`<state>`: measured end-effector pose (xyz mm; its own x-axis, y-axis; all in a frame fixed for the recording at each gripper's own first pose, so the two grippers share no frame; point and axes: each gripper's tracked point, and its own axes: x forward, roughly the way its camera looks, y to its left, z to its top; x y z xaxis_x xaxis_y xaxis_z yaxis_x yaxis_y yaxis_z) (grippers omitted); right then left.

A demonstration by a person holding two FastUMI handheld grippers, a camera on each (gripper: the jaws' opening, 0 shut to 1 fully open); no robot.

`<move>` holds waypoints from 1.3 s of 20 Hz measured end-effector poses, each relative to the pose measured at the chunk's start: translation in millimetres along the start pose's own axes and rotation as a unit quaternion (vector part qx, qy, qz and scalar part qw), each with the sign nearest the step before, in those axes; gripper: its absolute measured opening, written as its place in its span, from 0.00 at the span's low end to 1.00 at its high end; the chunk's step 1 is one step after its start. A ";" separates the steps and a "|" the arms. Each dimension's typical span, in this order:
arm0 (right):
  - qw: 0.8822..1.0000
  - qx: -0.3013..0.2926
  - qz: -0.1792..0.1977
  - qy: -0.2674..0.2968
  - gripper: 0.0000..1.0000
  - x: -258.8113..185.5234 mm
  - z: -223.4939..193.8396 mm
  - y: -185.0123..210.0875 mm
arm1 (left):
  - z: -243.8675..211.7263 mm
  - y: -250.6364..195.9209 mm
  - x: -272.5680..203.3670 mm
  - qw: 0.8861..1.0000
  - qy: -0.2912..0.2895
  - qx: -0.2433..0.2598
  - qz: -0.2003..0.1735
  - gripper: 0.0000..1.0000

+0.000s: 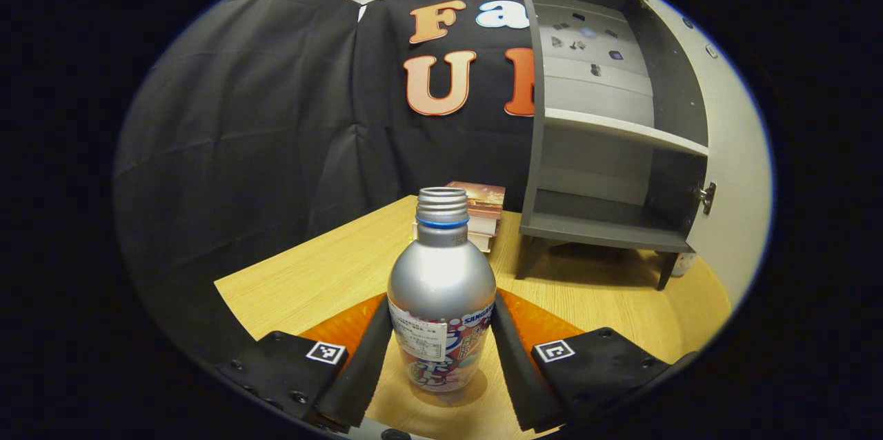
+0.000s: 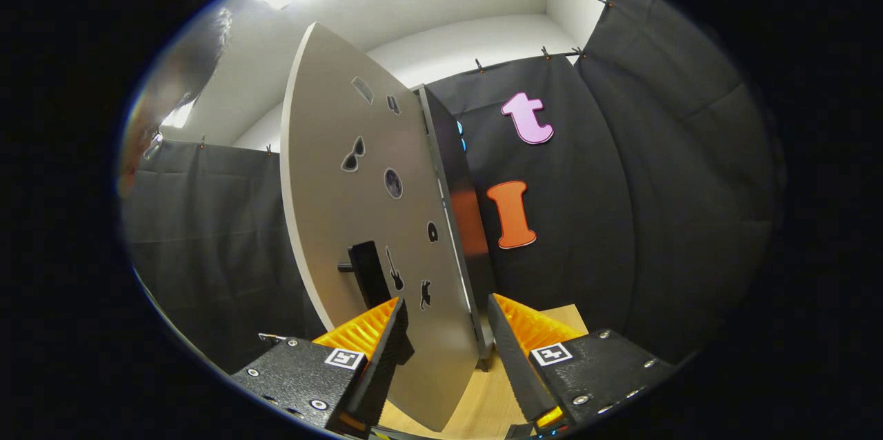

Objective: Open the cabinet door with the right hand, grasp the bottle in the cabinet with the left hand and place it on the coaster, then close the cabinet door with the right hand.

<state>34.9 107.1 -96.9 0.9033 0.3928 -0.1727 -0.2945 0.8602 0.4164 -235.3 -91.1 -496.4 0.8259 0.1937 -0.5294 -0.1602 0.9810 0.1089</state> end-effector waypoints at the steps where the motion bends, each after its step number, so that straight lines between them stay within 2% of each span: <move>1: 1.000 0.000 0.000 0.000 0.73 2.8 1.8 0.6 | -4.0 1.1 -0.6 1.000 0.001 0.002 -0.001 0.84; 2: 1.000 0.000 -0.001 -0.001 0.80 6.1 2.8 1.7 | -6.9 0.5 0.6 1.000 0.001 0.004 -0.002 0.84; 8: 1.000 -0.007 0.002 0.011 0.80 18.5 -0.1 7.8 | -19.4 -3.1 8.4 1.000 0.004 0.020 -0.012 0.84; 9: 1.000 -0.008 0.002 0.014 0.80 20.0 -0.9 8.5 | -22.0 -3.0 9.6 1.000 0.006 0.020 -0.013 0.87; 16: 1.000 -0.017 0.001 0.020 0.80 28.4 -4.2 12.5 | -26.6 -5.9 7.4 0.999 0.005 0.040 -0.023 0.84; 17: 1.000 -0.016 0.000 0.019 0.74 28.7 -4.3 12.1 | -28.0 -7.1 3.5 0.999 0.003 0.041 -0.024 0.85; 25: 1.000 -0.011 0.007 0.022 0.73 29.5 -7.3 9.7 | -23.6 -7.8 -12.3 0.997 0.015 0.062 -0.031 0.91; 26: 1.000 -0.009 0.009 0.022 0.73 29.7 -9.1 9.7 | -20.7 -8.3 -14.3 0.997 0.014 0.068 -0.032 0.88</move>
<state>56.0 130.1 -106.0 0.8834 0.4213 -0.2054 -0.3155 0.8586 0.4041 -256.9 -101.8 -507.2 0.8169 0.1321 -0.5614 -0.0305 0.9819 0.1867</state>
